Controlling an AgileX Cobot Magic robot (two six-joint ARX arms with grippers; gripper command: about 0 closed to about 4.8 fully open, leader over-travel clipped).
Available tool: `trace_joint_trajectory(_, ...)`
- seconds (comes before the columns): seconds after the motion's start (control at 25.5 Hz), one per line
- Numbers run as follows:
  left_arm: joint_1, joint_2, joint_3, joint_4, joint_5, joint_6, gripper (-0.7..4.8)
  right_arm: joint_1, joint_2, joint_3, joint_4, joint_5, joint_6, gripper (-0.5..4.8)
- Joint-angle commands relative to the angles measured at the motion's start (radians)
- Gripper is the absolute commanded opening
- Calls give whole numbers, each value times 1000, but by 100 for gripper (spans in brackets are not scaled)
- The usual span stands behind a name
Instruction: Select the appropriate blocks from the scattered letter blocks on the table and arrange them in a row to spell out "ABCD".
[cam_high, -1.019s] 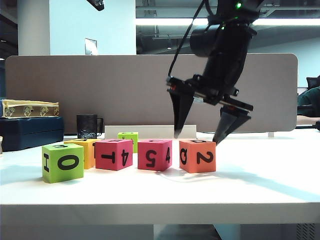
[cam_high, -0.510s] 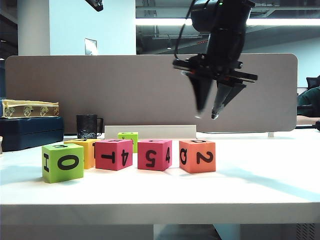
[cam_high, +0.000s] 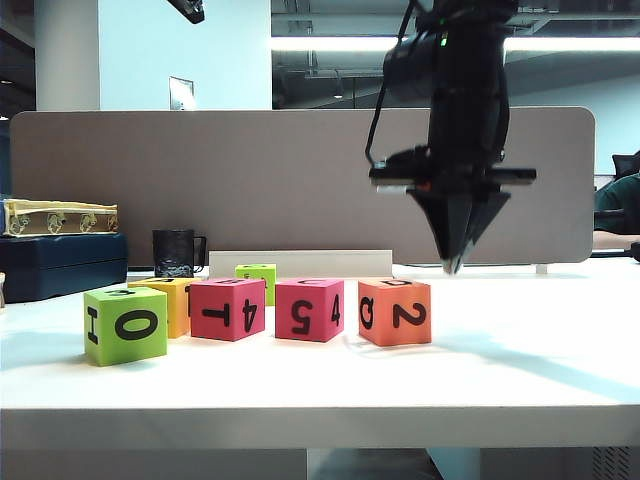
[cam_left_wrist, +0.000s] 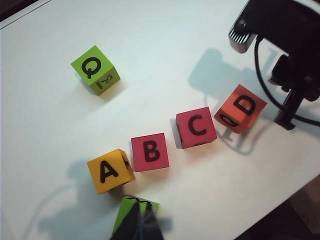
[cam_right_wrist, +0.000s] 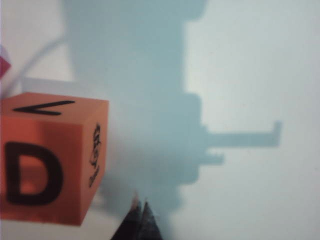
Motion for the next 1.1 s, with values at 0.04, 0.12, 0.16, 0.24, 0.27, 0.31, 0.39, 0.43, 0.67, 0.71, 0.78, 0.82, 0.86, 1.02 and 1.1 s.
trace_joint_trajectory(0.04, 0, -5, 4, 1, 5, 4, -6, -1, 23, 0, -2, -46, -5, -1)
trace_joint_trajectory(0.12, 0, -5, 4, 1, 5, 4, -6, -1, 32, 0, -4, -81, -5, -1)
trace_joint_trajectory(0.16, 0, -5, 4, 1, 5, 4, -6, -1, 37, 1, -3, -83, -4, -1)
trace_joint_trajectory(0.24, 0, -5, 4, 1, 5, 4, -6, -1, 39, 0, 0, -84, -5, -1)
trace_joint_trajectory(0.27, 0, -5, 4, 2, 5, 4, -6, 0, 39, 0, 2, -97, -5, -1)
trace_joint_trajectory(0.31, 0, -5, 4, 2, 5, 4, -6, 0, 39, 0, 3, -111, -4, -1)
trace_joint_trajectory(0.39, 0, -5, 4, 2, 5, 4, -6, 0, 39, 0, 10, -159, -4, -1)
trace_joint_trajectory(0.43, 0, -5, 4, 2, 5, 4, -6, 1, 39, 0, 12, -162, -3, -1)
trace_joint_trajectory(0.67, 0, -5, 4, 2, 4, 13, -6, 10, 46, 0, 27, -210, 0, -1)
trace_joint_trajectory(0.71, 0, -5, 4, 2, 4, 21, -6, 16, 48, 0, 33, -210, 3, -1)
trace_joint_trajectory(0.78, 0, -5, 4, 2, 4, 22, -6, 17, 49, 0, 40, -213, 18, -1)
trace_joint_trajectory(0.82, 0, -5, 4, 2, 4, 22, -6, 18, 49, 0, 47, -214, 19, -1)
trace_joint_trajectory(0.86, 0, -5, 4, 2, 4, 22, -6, 23, 51, 0, 54, -214, 19, -2)
trace_joint_trajectory(1.02, 0, -5, 4, 2, 4, 22, -6, 31, 57, 0, 77, -214, 21, -1)
trace_joint_trajectory(1.1, 0, -5, 4, 1, 4, 22, -6, 39, 67, 1, 96, -217, 23, -1)
